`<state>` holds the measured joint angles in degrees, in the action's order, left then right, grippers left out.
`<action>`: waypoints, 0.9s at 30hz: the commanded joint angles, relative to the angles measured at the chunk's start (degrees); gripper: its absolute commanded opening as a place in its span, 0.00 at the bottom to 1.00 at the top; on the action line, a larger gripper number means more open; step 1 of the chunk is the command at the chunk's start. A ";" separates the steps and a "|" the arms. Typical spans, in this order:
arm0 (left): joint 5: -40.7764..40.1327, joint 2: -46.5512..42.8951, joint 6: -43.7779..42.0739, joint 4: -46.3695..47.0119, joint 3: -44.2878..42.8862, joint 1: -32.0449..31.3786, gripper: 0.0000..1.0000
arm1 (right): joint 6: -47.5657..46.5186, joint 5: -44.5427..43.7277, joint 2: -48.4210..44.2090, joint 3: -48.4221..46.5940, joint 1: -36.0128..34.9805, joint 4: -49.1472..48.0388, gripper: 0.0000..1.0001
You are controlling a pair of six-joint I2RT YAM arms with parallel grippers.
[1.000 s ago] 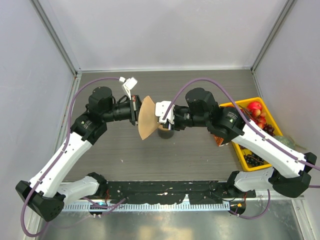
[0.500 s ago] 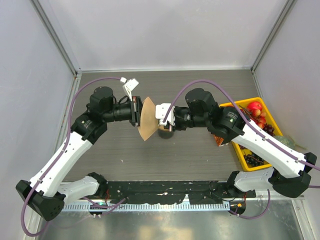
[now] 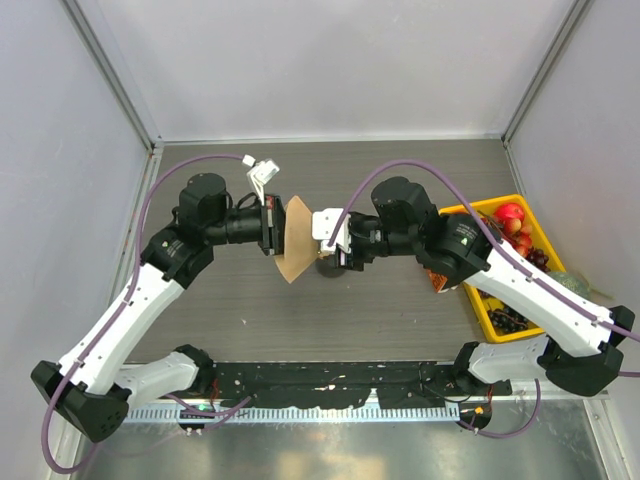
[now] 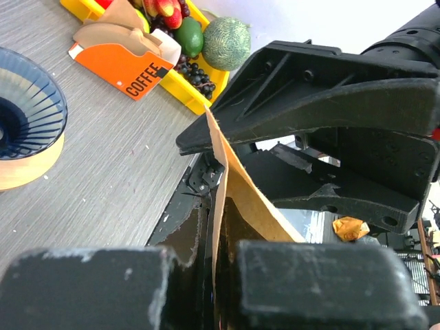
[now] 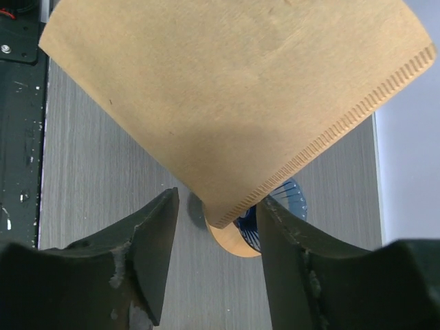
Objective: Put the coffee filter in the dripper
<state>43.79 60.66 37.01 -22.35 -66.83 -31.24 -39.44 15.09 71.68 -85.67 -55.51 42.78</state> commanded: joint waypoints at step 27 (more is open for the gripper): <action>3.67 -2.22 -10.74 -1.03 -0.58 -0.48 0.04 | 4.03 4.60 3.20 -8.02 -0.22 5.29 0.38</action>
<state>46.35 59.09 27.62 -23.75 -66.06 -31.51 -34.30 21.12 75.16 -91.50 -55.51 48.05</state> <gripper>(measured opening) 0.032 0.400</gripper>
